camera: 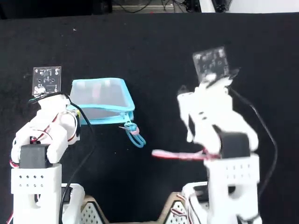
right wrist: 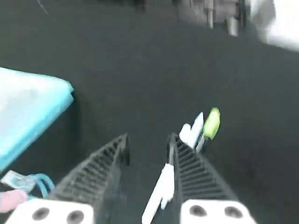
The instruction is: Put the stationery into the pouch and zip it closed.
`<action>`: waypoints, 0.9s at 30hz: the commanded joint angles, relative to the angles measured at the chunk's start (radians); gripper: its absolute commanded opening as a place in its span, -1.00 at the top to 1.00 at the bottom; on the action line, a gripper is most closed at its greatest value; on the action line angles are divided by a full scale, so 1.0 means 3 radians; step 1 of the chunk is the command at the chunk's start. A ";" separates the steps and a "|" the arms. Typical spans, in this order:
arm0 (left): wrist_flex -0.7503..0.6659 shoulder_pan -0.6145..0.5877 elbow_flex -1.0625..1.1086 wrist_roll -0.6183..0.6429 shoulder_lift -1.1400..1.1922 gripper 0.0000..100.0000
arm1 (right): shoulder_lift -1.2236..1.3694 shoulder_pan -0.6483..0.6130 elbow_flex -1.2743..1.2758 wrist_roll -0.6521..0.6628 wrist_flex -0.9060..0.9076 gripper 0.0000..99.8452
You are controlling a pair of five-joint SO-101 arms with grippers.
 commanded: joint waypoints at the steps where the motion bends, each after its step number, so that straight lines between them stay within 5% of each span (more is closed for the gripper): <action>1: -0.0128 0.0043 -0.0146 0.0015 -0.0010 0.93 | 0.0529 0.0276 -0.0182 -0.0143 -0.0015 0.75; 9: -0.0542 0.0049 -0.0120 0.0041 0.0000 0.93 | 0.1752 0.0609 -0.0913 -0.0225 -0.0015 0.75; 27: -0.0537 0.0038 0.0197 0.0020 -0.0031 0.93 | 0.4554 0.0921 -0.3122 -0.0225 0.0179 0.75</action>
